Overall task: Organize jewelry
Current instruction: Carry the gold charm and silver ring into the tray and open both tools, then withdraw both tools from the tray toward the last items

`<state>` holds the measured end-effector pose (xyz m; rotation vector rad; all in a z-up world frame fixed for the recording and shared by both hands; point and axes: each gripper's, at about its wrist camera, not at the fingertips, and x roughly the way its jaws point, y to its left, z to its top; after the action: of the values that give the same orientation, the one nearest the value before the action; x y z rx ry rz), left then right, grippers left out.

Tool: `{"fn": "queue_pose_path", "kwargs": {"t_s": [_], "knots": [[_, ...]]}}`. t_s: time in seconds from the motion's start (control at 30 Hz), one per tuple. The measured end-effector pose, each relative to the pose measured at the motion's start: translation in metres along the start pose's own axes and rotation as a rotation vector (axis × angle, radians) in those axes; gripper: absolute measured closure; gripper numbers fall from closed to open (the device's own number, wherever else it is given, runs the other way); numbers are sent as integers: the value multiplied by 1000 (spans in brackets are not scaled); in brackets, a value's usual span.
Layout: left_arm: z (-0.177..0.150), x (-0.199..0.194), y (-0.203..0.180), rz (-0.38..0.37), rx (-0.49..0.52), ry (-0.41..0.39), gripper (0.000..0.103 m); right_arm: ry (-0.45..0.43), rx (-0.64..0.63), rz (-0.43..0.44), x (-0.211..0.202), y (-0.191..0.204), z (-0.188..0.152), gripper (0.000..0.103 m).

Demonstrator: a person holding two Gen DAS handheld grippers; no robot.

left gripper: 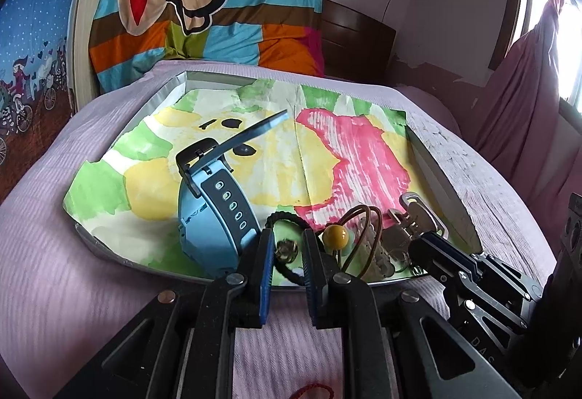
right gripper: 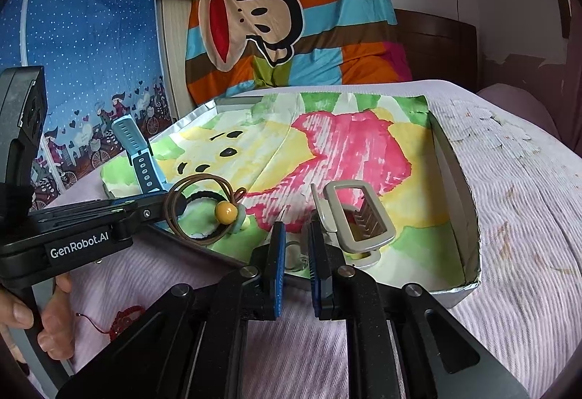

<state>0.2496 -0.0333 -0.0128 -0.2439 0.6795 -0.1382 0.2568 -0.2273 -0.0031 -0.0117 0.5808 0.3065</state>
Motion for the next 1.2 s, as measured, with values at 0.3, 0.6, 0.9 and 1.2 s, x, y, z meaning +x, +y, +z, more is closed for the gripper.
{"fn": "queue_pose_path", "kwargs": {"t_s": [0.3,0.6,0.9,1.2], "knots": [[-7,-23,8,-69,-43,-60,56,-111,36,8,-35,-8,-9,62],[-19,-65,9,-11,15,-190,25,-249,75,8,-81,-14,-23,31],[-43,-106,9,56,74,-282,1,-327,71,16,-115,-7,-36,7],[-61,-135,25,105,90,-303,0,-346,32,59,-134,7,-52,3]]}}
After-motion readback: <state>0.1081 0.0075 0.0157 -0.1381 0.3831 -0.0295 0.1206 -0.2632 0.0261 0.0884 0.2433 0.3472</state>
